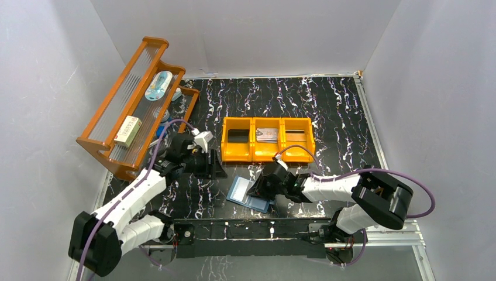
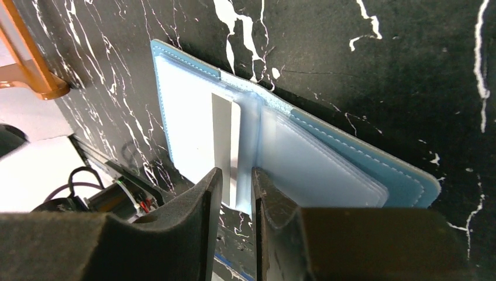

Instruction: Take the credit cards out of the card holder

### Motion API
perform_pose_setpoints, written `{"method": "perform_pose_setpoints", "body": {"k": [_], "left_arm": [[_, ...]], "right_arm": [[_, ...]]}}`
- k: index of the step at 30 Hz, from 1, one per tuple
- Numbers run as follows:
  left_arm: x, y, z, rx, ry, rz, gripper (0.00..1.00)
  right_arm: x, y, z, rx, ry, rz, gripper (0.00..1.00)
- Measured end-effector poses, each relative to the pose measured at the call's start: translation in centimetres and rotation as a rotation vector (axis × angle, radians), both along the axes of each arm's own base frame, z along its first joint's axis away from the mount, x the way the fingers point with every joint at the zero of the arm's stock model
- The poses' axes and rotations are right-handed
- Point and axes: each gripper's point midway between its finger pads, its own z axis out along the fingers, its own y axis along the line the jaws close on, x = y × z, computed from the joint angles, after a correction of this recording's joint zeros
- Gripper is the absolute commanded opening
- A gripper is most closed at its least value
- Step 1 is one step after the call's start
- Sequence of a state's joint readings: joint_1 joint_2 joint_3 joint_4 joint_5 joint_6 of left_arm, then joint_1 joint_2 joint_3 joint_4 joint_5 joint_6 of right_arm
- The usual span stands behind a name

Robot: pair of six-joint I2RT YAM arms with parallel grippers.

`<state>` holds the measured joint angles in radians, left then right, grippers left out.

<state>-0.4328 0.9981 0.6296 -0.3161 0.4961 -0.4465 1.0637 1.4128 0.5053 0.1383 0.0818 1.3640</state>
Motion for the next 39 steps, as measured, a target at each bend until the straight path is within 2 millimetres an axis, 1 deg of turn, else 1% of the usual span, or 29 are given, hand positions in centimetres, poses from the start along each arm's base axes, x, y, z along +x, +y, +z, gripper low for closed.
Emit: {"method": "perform_pose_setpoints", "body": {"k": [3,5,7,9,11,15,17,22,27,32,36,39], "left_arm": [[-1.2,-1.7,-0.8,0.005,0.042,-0.078,0.46],[-2.3,-3.3,-1.5,0.023,0.073,-0.144,0.44],[-3.5,-4.6,-2.7,0.045,0.114,-0.201,0.41],[-4.2,-5.1,-3.9,0.072,0.157,-0.224,0.41],[-4.5,-5.2,-5.3,0.106,0.198,-0.224,0.41],[-4.5,-5.1,-6.7,0.145,0.224,-0.218,0.40],[-4.4,-5.2,-6.9,0.152,0.224,-0.218,0.39],[-4.4,-5.9,-7.0,0.148,0.215,-0.229,0.34],[-4.4,-6.3,-8.4,0.170,0.245,-0.235,0.28],[-4.5,-6.7,-8.5,0.160,0.246,-0.234,0.28],[-4.9,-6.6,-8.7,0.143,0.242,-0.228,0.27],[-5.1,-6.5,-8.7,0.132,0.241,-0.223,0.28]], "right_arm": [[0.0,0.1,0.0,0.027,0.004,-0.005,0.33],[0.0,0.1,0.0,0.041,0.009,-0.009,0.33],[0.0,0.0,0.0,0.051,0.012,-0.012,0.33],[0.1,0.0,0.0,0.062,0.014,-0.014,0.33],[0.1,0.0,0.0,0.074,0.017,-0.016,0.33],[0.0,0.0,0.0,0.099,0.026,-0.025,0.31],[0.0,-0.1,0.0,0.112,0.029,-0.030,0.31],[0.1,-0.1,0.1,0.136,0.041,-0.037,0.29],[0.1,0.2,-0.1,0.147,0.052,-0.035,0.28],[0.3,0.6,-0.1,0.164,0.057,-0.036,0.24],[0.5,0.8,-0.2,0.178,0.061,-0.035,0.20],[0.4,0.9,-0.2,0.188,0.063,-0.030,0.22]]}}
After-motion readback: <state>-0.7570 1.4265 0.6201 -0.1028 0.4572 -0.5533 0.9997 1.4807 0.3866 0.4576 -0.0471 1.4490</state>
